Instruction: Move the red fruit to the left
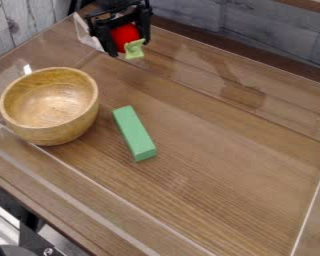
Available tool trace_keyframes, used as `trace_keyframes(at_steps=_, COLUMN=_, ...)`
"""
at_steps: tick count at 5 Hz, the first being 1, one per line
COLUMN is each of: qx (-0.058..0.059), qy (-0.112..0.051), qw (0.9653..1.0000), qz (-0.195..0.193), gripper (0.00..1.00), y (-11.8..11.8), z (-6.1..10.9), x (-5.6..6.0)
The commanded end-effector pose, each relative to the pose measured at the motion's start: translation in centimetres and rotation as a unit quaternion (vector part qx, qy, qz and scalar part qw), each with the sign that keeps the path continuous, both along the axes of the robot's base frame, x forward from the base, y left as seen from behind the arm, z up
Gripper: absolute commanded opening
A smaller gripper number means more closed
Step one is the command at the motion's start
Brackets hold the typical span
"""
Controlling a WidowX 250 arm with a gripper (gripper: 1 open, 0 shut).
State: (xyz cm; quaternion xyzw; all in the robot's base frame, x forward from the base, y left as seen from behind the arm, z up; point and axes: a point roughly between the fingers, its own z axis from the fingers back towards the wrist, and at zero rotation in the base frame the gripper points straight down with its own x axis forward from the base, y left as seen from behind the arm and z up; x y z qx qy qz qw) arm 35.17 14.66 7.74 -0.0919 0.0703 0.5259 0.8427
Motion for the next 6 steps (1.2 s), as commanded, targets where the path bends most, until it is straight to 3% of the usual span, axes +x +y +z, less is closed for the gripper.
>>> trace_keyframes(at_steps=1, qx=0.038, qy=-0.039, qw=0.9985, qz=0.001, gripper=0.00, y=1.8, z=1.4, x=1.3)
trace_keyframes(at_steps=2, qx=0.051, qy=-0.032, qw=0.9982, qz=0.001, gripper=0.00, y=3.0, z=-0.8, x=2.1)
trace_keyframes(at_steps=3, qx=0.059, qy=-0.028, qw=0.9972, qz=-0.035, gripper=1.00, y=2.7, z=-1.2, x=2.1)
trace_keyframes(at_steps=4, qx=0.064, qy=-0.027, qw=0.9949, qz=-0.073, gripper=1.00, y=2.2, z=-0.4, x=1.9)
trace_keyframes(at_steps=6, qx=0.069, qy=-0.024, qw=0.9914, qz=-0.108, gripper=1.00, y=1.5, z=1.4, x=2.3)
